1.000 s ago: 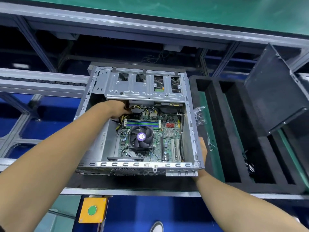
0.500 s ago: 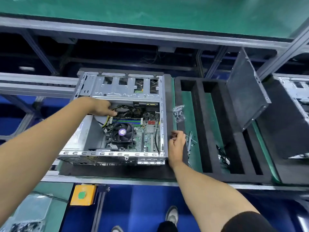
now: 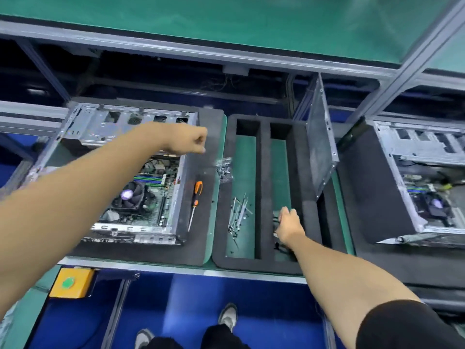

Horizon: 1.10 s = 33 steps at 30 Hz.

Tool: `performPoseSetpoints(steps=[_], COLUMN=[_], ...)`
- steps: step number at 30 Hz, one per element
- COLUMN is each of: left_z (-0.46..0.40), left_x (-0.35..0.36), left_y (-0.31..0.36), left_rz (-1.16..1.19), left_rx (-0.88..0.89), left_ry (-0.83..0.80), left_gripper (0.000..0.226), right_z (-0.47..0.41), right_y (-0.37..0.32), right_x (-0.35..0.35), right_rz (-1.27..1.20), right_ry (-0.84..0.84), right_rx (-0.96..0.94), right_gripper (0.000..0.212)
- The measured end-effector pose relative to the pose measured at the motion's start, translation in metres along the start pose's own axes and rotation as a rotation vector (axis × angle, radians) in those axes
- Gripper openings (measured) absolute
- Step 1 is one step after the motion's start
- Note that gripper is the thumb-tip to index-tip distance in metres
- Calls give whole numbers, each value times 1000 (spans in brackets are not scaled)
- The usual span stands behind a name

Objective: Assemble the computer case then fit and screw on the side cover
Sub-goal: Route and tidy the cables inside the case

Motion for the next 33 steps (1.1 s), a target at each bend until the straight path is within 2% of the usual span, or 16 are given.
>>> performPoseSetpoints(steps=[3,5,8,11,14,15,19,22,25,29,31,33], left_z=[-23,-33,-44,-49,-49,-50,-51,-50,-43,-27,-14,-2], left_x=[20,40,75,105,122,125,123,116,101,65,45,27], left_y=[46,75,112,136,146,148,149,147,144,136,128,112], left_rz=[46,40,16,5,29,47,104,184,243,451,586,604], left_rx=[80,129,188,218,218,208,176,146,150,161,164,159], left_ry=[-53,-96,-153,-241,-297,-304,-298,-279,-227,-147,-86,49], left_gripper=[19,19,22,22,23,23,22,29,48,79,79,70], right_z=[-2,-1,-1,0,-1,-1,1,4,8,8,10,13], right_y=[14,22,29,27,24,21,5,-16,-48,-101,-132,-164], right_x=[22,34,47,48,25,12,-49,-92,-137,-189,-208,-220], right_rz=[310,464,592,584,381,322,101,-211,-581,-828,-978,-1096], right_ry=[-278,-404,-398,-334,-256,-228,-53,-12,22,38,2,-7], right_rx=[-74,-107,-142,-180,-208,-222,-272,-284,-287,-274,-372,-527], right_gripper=[53,56,51,46,54,51,15,22,29,32,36,41])
Point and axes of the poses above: each hand's wrist, its own z-axis away from the middle knuckle, its own x-axis out of the palm, y = z × x, the point moved 5 cm from there along -z, towards the middle knuckle, and after that the axes turned 7 degrees about -x, right-handed, at the moved point
